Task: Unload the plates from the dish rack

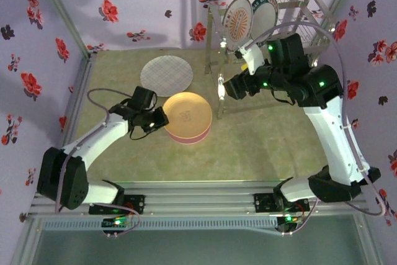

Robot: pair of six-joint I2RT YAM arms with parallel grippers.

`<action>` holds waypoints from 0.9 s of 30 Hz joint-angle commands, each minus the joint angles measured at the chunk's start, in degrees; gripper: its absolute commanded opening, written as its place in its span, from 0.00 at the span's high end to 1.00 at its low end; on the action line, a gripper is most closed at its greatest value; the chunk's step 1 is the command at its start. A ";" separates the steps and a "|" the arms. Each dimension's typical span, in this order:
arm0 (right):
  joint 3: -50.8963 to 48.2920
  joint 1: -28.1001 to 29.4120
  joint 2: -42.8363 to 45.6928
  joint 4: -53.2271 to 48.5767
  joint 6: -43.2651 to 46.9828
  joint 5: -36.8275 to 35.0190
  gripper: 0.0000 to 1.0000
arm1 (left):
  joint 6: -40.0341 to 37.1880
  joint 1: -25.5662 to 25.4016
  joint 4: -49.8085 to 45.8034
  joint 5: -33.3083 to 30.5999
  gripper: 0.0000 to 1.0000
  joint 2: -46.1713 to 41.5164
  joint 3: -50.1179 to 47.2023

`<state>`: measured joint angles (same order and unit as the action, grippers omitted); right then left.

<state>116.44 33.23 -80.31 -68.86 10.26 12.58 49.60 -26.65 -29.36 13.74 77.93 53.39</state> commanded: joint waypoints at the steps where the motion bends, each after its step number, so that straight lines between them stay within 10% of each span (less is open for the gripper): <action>1: 1.77 1.43 -0.36 -2.62 3.10 -3.91 0.20 | 0.50 0.37 3.14 0.90 1.00 1.35 -0.76; 27: 2.28 2.27 -1.57 -1.72 3.36 -6.03 0.20 | -0.10 0.37 4.36 1.19 1.00 11.47 0.57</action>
<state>117.64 34.94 -81.49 -70.28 12.49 7.57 49.63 -26.65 -26.04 13.78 88.58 52.03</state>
